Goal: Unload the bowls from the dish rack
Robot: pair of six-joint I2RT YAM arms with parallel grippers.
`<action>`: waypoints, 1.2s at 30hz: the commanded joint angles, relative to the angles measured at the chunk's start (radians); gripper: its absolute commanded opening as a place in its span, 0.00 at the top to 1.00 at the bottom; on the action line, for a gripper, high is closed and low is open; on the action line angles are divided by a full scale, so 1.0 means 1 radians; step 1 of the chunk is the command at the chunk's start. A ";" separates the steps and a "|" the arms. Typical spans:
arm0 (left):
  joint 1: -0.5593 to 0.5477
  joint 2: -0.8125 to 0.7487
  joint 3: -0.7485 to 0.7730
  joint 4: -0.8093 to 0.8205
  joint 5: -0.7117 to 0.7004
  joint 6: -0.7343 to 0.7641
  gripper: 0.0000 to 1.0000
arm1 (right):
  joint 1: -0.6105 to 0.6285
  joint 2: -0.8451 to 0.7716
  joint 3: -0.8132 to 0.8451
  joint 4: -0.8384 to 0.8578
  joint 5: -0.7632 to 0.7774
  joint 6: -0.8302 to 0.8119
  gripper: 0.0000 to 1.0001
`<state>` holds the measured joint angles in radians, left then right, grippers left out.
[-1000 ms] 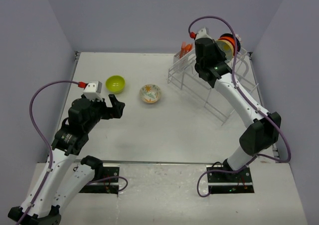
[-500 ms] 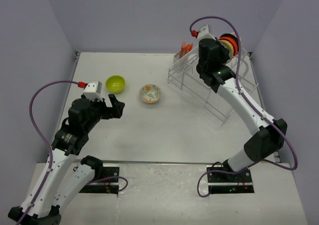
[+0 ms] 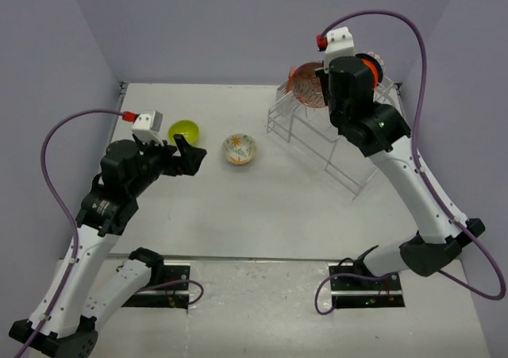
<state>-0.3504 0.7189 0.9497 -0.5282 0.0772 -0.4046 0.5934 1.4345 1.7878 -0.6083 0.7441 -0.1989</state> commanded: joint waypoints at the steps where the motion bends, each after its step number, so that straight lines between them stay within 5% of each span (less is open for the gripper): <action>1: -0.005 0.082 0.161 0.129 0.192 -0.049 0.00 | 0.032 -0.013 0.088 -0.279 -0.277 0.340 1.00; 3: -0.025 0.181 0.227 0.135 0.208 -0.062 0.00 | 0.068 0.017 0.091 -0.304 -0.314 0.426 1.00; 7: -0.293 0.275 0.345 0.120 -0.092 -0.007 0.00 | 0.124 0.036 0.093 -0.344 -0.326 0.544 1.00; 14: -0.387 0.415 0.367 0.073 -0.333 -0.003 0.02 | 0.187 0.063 0.088 -0.364 -0.388 0.628 1.00; 21: -0.401 0.478 0.376 0.053 -0.395 -0.003 0.30 | 0.224 0.066 0.087 -0.355 -0.431 0.653 1.00; 24: -0.409 0.496 0.383 0.045 -0.413 -0.003 0.57 | 0.232 0.072 0.084 -0.346 -0.422 0.670 1.00; 27: -0.410 0.511 0.383 0.031 -0.444 0.001 0.73 | 0.240 0.067 0.059 -0.325 -0.436 0.682 1.00; 31: -0.409 0.530 0.373 0.022 -0.467 0.006 0.79 | 0.249 0.061 0.029 -0.291 -0.456 0.701 1.00; 32: -0.409 0.531 0.365 0.022 -0.470 0.006 0.95 | 0.250 0.057 0.016 -0.274 -0.466 0.705 1.00; 33: -0.409 0.534 0.362 0.019 -0.479 -0.003 1.00 | 0.250 0.056 0.010 -0.271 -0.472 0.710 1.00; 36: -0.409 0.524 0.339 -0.001 -0.537 -0.034 1.00 | 0.250 0.043 -0.027 -0.243 -0.476 0.714 1.00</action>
<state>-0.7685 1.2453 1.2984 -0.4976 -0.3363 -0.4282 0.8349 1.5311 1.7702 -0.9295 0.3016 0.4843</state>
